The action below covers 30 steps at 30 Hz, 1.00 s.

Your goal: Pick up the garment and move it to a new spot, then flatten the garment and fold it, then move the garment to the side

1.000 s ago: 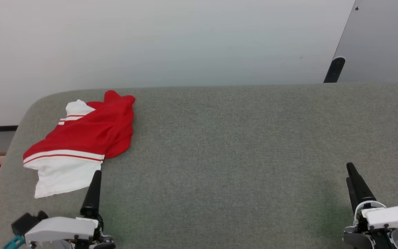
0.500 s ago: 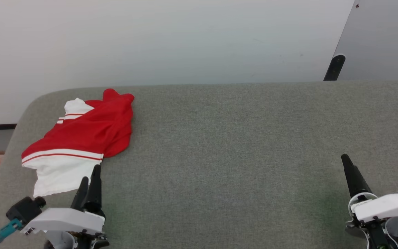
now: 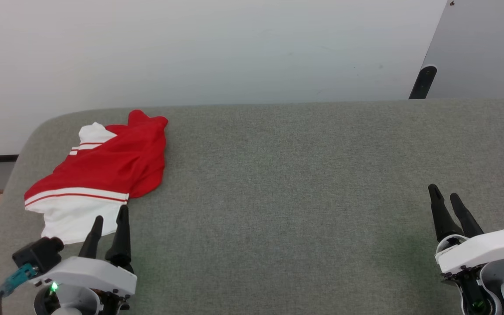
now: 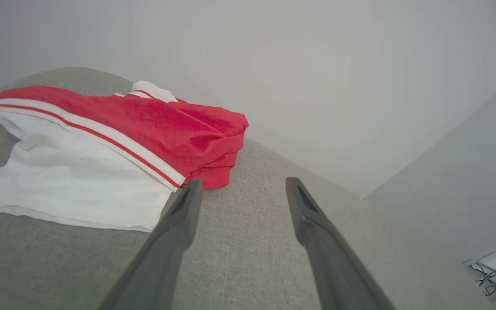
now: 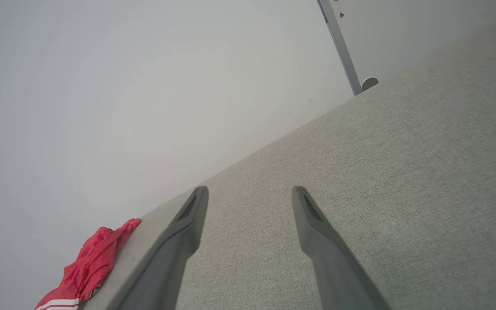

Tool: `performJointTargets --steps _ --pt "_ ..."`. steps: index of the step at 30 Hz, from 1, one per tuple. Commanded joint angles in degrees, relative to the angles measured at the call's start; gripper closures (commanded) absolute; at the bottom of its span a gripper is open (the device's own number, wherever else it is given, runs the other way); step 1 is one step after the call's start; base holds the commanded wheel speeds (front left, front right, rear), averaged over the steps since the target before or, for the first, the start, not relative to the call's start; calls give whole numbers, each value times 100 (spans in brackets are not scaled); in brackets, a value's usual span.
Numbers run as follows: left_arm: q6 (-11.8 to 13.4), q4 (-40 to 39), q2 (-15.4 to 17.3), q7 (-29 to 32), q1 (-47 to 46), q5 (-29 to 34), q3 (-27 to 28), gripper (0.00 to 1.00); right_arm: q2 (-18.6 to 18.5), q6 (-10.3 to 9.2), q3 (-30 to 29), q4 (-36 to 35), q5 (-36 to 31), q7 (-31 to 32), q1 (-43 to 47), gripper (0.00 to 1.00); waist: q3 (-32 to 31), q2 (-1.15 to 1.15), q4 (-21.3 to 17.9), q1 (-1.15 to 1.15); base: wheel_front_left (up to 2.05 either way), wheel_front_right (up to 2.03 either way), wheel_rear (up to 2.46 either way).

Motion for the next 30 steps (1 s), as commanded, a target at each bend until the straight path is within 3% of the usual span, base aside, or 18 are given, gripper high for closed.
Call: performJointTargets --steps 1,30 --pt "20 -50 56 -55 -145 160 -13 0 -49 29 24 -42 -160 -53 -160 0 2 0 -1 0 0 0 0" --pt "46 56 225 -489 -233 1939 -86 0 -236 40 94 -36 -2164 -324 -409 0 58 0 -25 0 0 0 0"
